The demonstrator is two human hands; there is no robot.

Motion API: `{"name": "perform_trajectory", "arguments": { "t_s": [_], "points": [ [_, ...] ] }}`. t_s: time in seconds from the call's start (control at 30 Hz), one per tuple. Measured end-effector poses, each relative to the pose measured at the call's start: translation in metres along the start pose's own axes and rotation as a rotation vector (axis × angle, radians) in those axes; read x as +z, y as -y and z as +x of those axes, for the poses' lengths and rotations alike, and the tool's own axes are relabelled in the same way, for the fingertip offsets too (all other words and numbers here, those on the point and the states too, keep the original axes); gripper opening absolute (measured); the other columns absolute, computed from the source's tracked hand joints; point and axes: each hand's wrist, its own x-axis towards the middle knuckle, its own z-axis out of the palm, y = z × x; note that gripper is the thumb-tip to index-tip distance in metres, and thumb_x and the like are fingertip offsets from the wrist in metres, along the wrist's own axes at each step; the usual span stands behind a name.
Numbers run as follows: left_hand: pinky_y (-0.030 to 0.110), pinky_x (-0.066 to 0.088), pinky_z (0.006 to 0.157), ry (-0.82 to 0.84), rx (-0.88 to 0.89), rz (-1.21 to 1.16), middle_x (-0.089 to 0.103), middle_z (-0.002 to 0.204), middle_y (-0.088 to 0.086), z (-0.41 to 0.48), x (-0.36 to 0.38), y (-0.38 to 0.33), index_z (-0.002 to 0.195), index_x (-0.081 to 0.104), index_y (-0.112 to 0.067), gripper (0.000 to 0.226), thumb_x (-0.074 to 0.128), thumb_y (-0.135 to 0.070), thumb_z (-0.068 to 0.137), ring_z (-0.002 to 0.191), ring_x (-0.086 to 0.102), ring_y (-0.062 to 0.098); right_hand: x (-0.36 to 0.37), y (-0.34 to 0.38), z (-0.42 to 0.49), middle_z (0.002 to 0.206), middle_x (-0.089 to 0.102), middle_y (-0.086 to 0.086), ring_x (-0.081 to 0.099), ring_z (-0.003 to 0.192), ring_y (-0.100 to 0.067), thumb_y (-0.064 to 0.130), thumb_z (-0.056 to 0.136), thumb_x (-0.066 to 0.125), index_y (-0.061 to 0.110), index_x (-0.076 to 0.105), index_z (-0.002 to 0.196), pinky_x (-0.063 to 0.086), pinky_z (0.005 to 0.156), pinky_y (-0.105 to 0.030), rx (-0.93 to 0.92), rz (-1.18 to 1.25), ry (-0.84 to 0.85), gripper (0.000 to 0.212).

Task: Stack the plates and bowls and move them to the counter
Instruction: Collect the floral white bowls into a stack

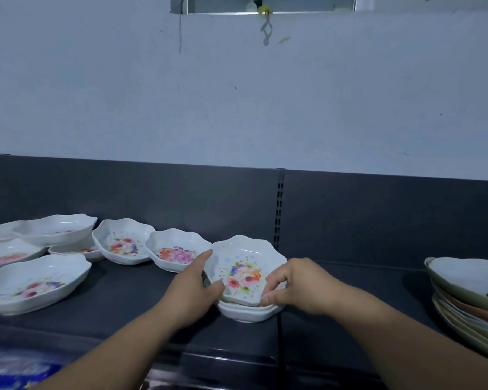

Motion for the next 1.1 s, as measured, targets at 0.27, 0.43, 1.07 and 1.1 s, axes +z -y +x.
{"name": "perform_trajectory", "arguments": {
  "t_s": [0.27,0.43,1.07,1.1],
  "points": [
    [0.019,0.034,0.085,-0.015,-0.008,-0.038,0.046,0.102,-0.017,-0.006,0.000,-0.004,0.148,0.026,-0.030,0.066,0.056,-0.027,0.090,0.095,0.052,0.007,-0.008,0.005,-0.007,0.053,0.053,0.028,0.041,0.061,0.003,0.054,0.078,0.072,0.039,0.075,0.082,0.032,0.057,-0.017,0.018,-0.034,-0.030,0.015],
    [0.017,0.034,0.089,-0.016,0.042,-0.044,0.049,0.137,-0.008,-0.006,0.001,-0.003,0.148,0.028,-0.025,0.065,0.057,-0.025,0.090,0.090,0.051,0.000,-0.008,0.003,-0.005,0.078,0.055,0.023,0.048,0.078,0.000,0.059,0.074,0.072,0.040,0.075,0.090,0.047,0.077,-0.025,0.055,-0.085,-0.073,0.025],
    [0.030,0.030,0.109,-0.255,-0.030,0.122,0.039,0.149,0.000,0.024,-0.061,0.048,0.143,0.037,-0.018,0.059,0.057,-0.028,0.089,0.136,0.036,0.016,0.023,0.063,0.041,0.119,0.063,0.016,0.062,0.106,-0.005,0.052,0.079,0.071,0.037,0.068,0.112,0.051,0.091,-0.030,0.026,0.001,-0.161,0.036],
    [0.030,0.030,0.109,-0.256,-0.033,0.131,0.039,0.148,0.001,0.027,-0.067,0.053,0.143,0.037,-0.018,0.058,0.057,-0.027,0.089,0.137,0.035,0.015,0.026,0.070,0.047,0.121,0.062,0.017,0.060,0.109,-0.006,0.051,0.080,0.071,0.036,0.067,0.115,0.050,0.091,-0.029,0.013,0.003,-0.156,0.038]
  ]
}}
